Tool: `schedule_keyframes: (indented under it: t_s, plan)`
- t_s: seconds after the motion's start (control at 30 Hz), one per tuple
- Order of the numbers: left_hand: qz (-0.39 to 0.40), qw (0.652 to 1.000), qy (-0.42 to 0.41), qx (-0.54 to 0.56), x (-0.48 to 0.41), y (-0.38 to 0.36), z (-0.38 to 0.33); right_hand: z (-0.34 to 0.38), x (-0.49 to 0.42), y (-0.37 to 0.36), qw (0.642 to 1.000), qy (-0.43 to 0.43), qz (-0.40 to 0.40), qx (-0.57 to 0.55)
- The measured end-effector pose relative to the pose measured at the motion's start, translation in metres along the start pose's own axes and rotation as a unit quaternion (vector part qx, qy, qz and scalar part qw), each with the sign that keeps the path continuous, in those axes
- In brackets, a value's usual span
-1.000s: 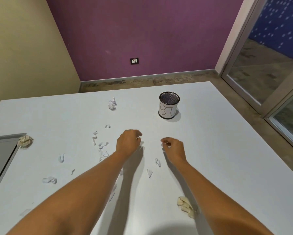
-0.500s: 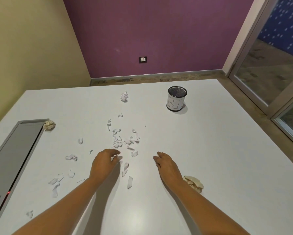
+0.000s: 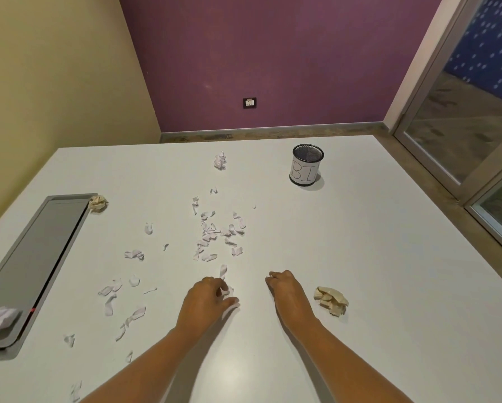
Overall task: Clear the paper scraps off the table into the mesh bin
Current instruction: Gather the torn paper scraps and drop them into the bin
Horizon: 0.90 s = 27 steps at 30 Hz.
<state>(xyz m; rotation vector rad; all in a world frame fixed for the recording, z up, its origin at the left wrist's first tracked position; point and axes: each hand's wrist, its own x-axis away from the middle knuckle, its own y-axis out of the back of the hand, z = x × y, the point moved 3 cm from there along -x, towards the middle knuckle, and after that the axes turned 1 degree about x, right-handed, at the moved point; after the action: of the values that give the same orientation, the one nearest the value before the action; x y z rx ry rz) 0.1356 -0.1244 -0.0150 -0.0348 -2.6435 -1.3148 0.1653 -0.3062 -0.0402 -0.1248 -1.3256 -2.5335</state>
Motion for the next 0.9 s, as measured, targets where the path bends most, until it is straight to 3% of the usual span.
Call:
schedule_keyframes:
  t_s: [0.4,0.8,0.9]
  plan:
    - [0.048,0.993,-0.016,-0.106,-0.012,-0.015,-0.007,0.002,-0.005,0.002,0.988,0.057,-0.005,0.144]
    - [0.027,0.996,-0.058,-0.063,-0.06,-0.013,-0.044,-0.001,-0.047,0.026,0.996,0.039,0.02,0.071]
    - [0.002,0.997,-0.068,-0.027,-0.091,-0.002,-0.071,-0.005,-0.068,0.046,0.997,0.051,-0.017,0.052]
